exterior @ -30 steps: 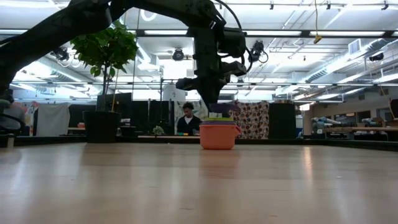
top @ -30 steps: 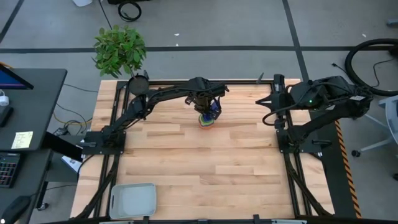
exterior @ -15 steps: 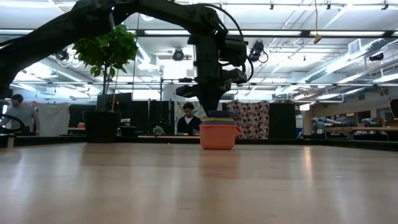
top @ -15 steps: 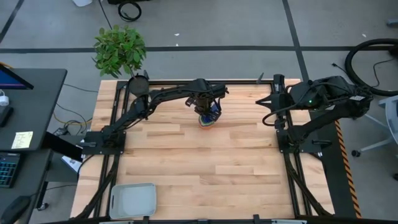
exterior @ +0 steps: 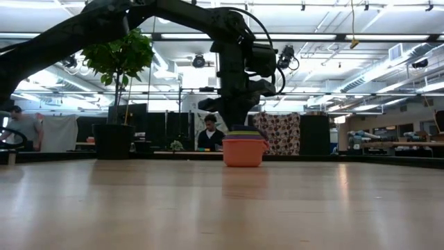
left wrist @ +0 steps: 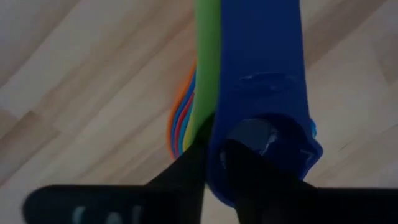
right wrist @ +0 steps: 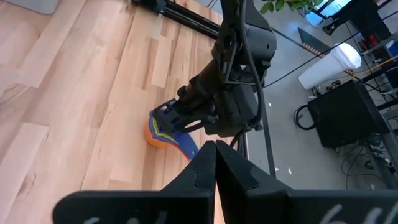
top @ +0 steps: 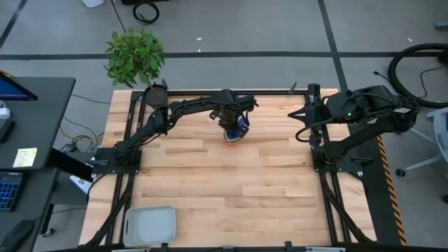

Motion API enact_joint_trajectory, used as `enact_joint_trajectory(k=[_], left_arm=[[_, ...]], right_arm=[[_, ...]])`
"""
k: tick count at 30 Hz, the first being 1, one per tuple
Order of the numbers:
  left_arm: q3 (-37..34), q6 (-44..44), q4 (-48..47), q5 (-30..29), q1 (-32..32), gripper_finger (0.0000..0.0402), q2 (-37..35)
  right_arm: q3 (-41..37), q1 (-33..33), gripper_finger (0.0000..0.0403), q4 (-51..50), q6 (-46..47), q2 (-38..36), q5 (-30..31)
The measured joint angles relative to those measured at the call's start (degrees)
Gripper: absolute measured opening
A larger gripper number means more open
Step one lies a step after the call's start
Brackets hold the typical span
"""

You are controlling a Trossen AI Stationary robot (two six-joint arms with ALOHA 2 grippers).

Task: Nest measuring cups in basket
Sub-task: Stack the dark blue measuring cup on top of the green measuring cup

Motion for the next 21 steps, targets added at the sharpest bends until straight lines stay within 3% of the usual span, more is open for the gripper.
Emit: enact_joint_trajectory(k=[8, 14, 21], left_arm=[[0.0, 0.3, -0.3, 4.4, 0.3, 0.0129, 0.0], [0.0, 1.7, -0.5, 8.4, 0.9, 0.0140, 0.0], [0.0, 3.7, -2.9, 8.1, 1.2, 0.0141, 0.0]], right_arm=[[0.0, 0.0, 0.0012, -0.2, 0.0, 0.0, 0.0], [0.0, 0.0, 0.0013, -0.2, 0.0, 0.0, 0.0], [0.0, 0.0, 0.0012, -0.2, 0.0, 0.0, 0.0]])
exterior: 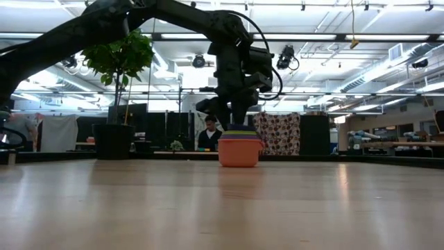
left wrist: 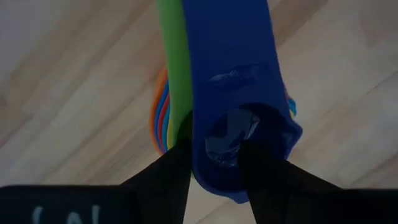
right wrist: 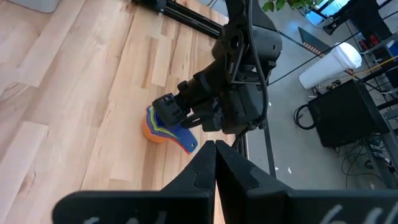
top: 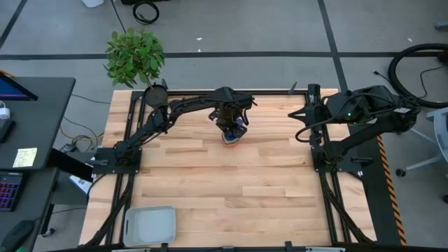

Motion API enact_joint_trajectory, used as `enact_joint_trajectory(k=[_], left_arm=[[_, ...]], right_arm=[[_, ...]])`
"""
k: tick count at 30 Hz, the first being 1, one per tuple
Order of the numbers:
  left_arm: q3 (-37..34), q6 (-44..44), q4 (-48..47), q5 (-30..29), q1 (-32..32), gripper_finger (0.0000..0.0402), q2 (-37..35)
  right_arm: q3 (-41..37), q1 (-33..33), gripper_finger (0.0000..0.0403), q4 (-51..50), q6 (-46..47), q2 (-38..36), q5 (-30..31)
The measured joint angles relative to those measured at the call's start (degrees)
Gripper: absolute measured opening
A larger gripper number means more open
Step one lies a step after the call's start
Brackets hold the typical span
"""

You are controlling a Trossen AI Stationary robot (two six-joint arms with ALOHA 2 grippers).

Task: Nest measuring cups in basket
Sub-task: Stack the dark blue measuring cup on top of the green measuring cup

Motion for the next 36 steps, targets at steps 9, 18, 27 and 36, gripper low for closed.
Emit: enact_joint_trajectory(k=[9, 18, 27, 36], left_arm=[[0.0, 0.1, 0.0, -3.5, 0.0, 0.0142, -3.8], [0.0, 0.1, -0.8, -6.7, 0.0, 0.0142, -7.9], [0.0, 6.0, -8.5, -8.5, -0.1, 0.0142, -8.4], [0.0, 9.7, -9.9, -13.1, -0.4, 0.0142, -12.1]], right_arm=[[0.0, 0.0, 0.0012, 0.0, 0.0, 0.0, 0.0], [0.0, 0.0, 0.0013, 0.0, 0.6, 0.0, 0.0], [0.0, -1.7, 0.0015, -0.1, 8.4, 0.8, -0.2], [-3.2, -8.5, 0.0043, 0.8, 12.7, 2.3, -8.4]])
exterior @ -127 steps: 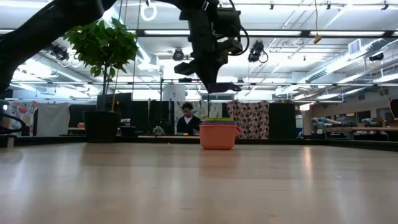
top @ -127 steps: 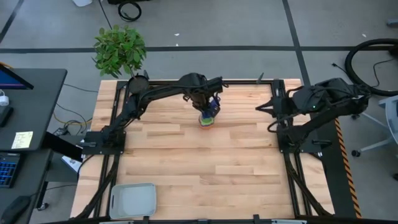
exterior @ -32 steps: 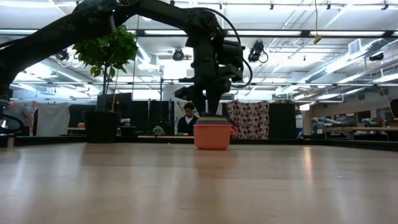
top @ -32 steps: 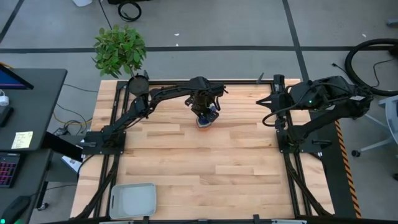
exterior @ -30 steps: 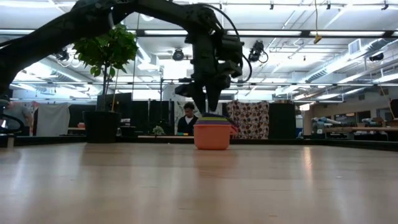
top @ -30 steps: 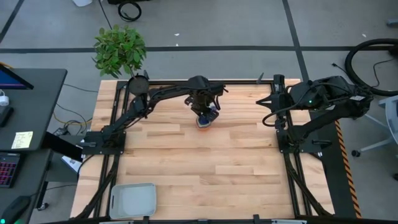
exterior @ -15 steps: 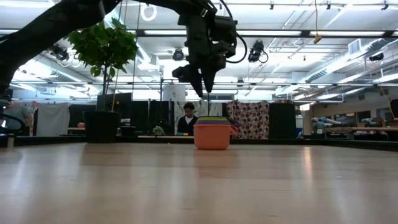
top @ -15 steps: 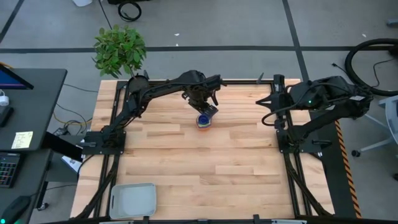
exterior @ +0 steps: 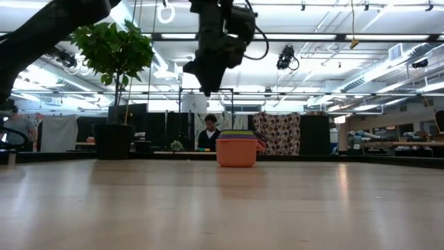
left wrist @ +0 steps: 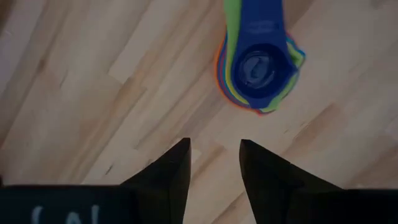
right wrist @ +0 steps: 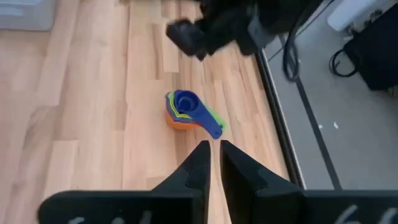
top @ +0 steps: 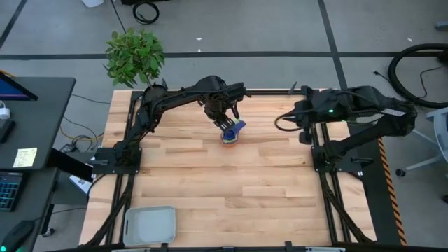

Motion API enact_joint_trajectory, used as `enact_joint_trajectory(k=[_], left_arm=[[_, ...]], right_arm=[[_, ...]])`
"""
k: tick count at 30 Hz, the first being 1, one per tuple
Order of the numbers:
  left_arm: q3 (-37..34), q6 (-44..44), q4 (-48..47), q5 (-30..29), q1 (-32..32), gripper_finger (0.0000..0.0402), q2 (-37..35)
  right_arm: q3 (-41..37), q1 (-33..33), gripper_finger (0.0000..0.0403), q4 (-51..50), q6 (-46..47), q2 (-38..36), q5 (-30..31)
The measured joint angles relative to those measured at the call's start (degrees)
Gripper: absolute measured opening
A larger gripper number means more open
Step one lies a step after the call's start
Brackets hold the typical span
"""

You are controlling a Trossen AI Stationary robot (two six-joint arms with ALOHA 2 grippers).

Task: Nest measuring cups in basket
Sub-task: Stack the dark blue measuring cup on top of the green measuring cup

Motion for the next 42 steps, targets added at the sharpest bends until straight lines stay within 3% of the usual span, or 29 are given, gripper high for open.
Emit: enact_joint_trajectory(k=[8, 13, 21, 26, 34, 42], left_arm=[[0.0, 3.5, -0.2, -4.3, 0.0, 0.0142, -6.9], [0.0, 3.8, -0.5, -4.3, 0.4, 0.0142, -12.0], [0.0, 4.8, -0.6, -1.8, 0.0, 0.0142, -16.5], [0.0, 6.7, -0.6, 3.1, 0.0, 0.0142, -16.5], [0.0, 6.9, -0.6, 3.4, 0.0, 0.0141, -16.5], [0.0, 6.7, -0.6, 3.4, 0.0, 0.0141, -16.5]], right_arm=[[-1.6, -5.5, 0.0074, 5.9, 1.5, 3.1, 0.6], [-2.2, -10.4, 0.0074, 8.0, 13.1, 5.2, -5.0], [-10.5, -13.9, 0.0074, 13.1, 13.3, 8.8, -6.3], [-15.8, -14.7, 0.0074, 18.6, 3.4, 9.7, -2.9], [-26.6, -15.9, 0.0074, 29.5, -14.5, 9.7, -2.0], [-31.9, -16.7, 0.0112, 33.9, -19.7, 10.0, -5.8]])
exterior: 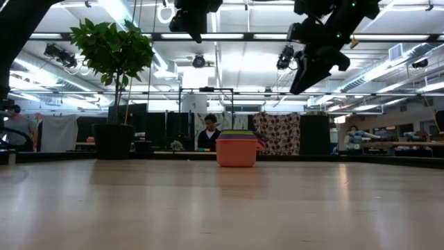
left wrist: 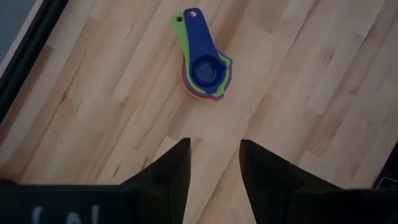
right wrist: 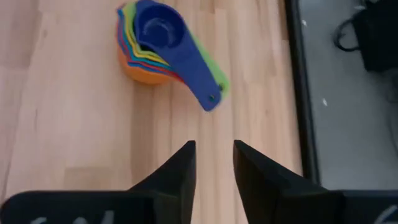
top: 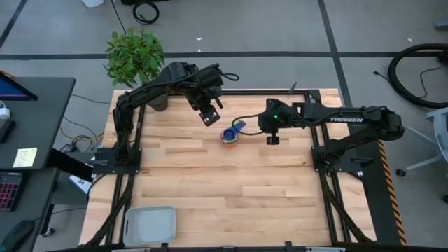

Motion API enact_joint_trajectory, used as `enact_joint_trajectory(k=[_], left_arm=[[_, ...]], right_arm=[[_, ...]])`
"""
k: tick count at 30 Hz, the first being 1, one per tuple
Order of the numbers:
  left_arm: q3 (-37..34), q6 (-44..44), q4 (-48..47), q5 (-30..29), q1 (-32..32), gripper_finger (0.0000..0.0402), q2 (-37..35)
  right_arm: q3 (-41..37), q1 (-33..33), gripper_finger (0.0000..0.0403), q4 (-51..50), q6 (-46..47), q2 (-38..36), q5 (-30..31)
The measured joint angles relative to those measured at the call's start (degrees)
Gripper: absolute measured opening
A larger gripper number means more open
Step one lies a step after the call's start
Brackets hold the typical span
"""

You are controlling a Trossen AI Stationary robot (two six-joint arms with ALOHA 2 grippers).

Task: Nest measuring cups in basket
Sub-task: Stack the dark blue measuring cup on top of the green measuring cup

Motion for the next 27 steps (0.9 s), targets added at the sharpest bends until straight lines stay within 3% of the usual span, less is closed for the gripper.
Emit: enact_joint_trajectory(k=[3, 7, 12, 16, 27], left_arm=[[0.0, 0.5, 0.0, 0.7, 0.1, 0.0141, 0.0], [0.0, 3.1, 0.0, 8.8, 0.6, 0.0141, 0.0], [0.0, 5.3, 0.0, 13.8, 1.4, 0.0141, 0.0], [0.0, 7.5, 0.0, 22.8, 2.8, 0.0141, 0.0], [0.0, 5.6, 0.0, 23.4, 4.4, 0.0141, 0.0]], right_arm=[[-1.1, 0.1, 0.0134, 1.7, -1.9, 1.3, -1.9], [-3.3, 0.6, 0.0160, 7.0, -8.8, 3.1, -1.8], [-5.3, 0.6, 0.0176, 12.1, -13.7, 6.5, -0.7], [-7.0, 0.6, 0.0178, 17.0, -18.3, 10.0, 2.3], [-7.2, 0.6, 0.0177, 25.6, -28.6, 18.2, 7.4]])
